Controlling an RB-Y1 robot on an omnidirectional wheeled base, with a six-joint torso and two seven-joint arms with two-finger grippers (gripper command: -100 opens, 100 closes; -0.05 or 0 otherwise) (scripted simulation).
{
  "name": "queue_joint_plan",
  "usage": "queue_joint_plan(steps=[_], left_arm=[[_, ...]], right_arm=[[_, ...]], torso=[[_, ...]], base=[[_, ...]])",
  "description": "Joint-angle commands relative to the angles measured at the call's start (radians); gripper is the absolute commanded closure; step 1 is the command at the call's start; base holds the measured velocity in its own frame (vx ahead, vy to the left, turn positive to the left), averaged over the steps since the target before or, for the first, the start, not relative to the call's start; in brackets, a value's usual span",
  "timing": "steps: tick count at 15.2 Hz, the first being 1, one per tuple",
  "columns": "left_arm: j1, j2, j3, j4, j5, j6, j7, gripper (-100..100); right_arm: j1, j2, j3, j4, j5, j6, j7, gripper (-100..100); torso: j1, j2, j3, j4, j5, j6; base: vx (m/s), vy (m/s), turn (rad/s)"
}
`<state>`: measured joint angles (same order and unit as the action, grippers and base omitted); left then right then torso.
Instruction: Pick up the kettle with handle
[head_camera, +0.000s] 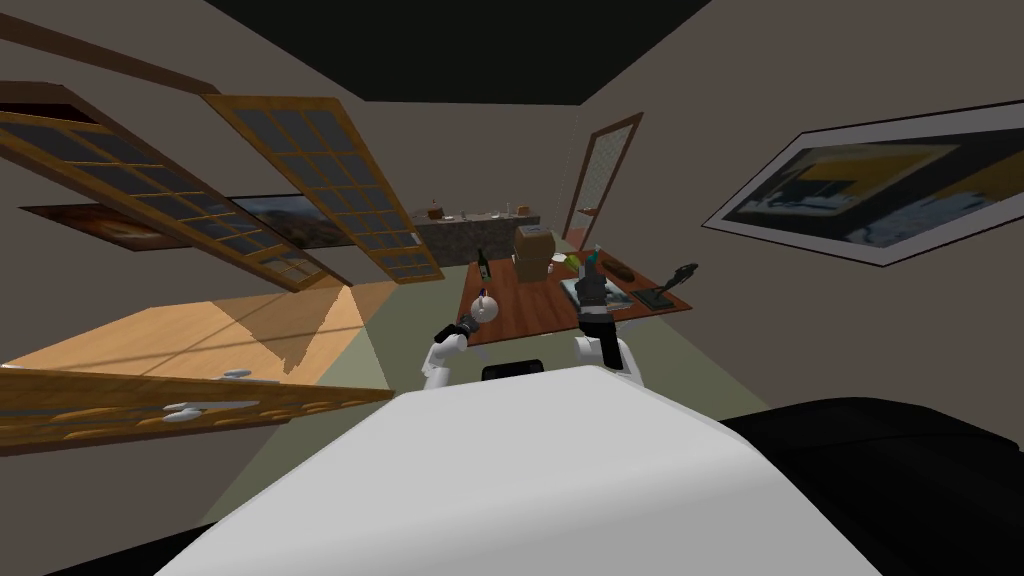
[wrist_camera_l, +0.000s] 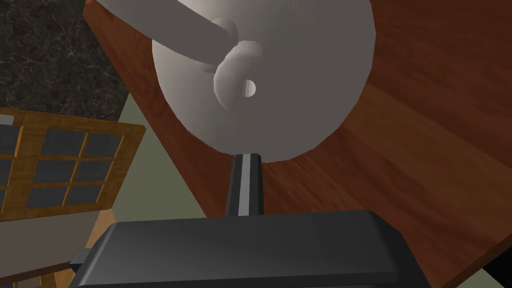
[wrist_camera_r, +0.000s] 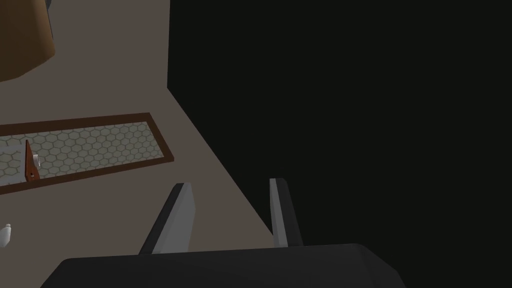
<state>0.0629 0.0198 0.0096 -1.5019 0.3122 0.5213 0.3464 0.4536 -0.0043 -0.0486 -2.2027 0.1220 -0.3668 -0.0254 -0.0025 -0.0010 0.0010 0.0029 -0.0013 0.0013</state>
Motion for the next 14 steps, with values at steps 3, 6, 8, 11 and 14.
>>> queue_joint_plan(steps=[3,6,8,11,14], left_arm=[[0.042,0.002,-0.031,-0.068,0.006,0.028,-0.007,100],[0.032,0.056,-0.022,-0.055,0.001,0.027,-0.004,-100],[0.030,0.086,-0.020,-0.056,-0.001,0.033,-0.002,-100],[0.026,0.120,-0.014,-0.060,-0.005,0.047,0.001,-100],[0.015,0.151,-0.001,-0.068,-0.015,0.079,0.010,-100]], right_arm=[[0.000,0.000,0.000,0.000,0.000,0.000,0.000,0],[0.000,0.000,0.000,0.000,0.000,0.000,0.000,0],[0.000,0.000,0.000,0.000,0.000,0.000,0.000,0],[0.000,0.000,0.000,0.000,0.000,0.000,0.000,0],[0.000,0.000,0.000,0.000,0.000,0.000,0.000,0]], torso=[[0.000,0.000,0.000,0.000,0.000,0.000],[0.000,0.001,0.000,0.000,0.000,0.000],[0.001,0.001,0.001,0.000,0.000,0.000],[0.000,0.002,0.001,0.000,0.000,0.000],[-0.001,0.002,0.001,0.000,0.000,0.000]], base=[[0.019,-0.011,0.096],[0.005,-0.007,0.006],[-0.001,-0.011,-0.018],[-0.004,-0.017,-0.026],[-0.002,-0.033,-0.051]])
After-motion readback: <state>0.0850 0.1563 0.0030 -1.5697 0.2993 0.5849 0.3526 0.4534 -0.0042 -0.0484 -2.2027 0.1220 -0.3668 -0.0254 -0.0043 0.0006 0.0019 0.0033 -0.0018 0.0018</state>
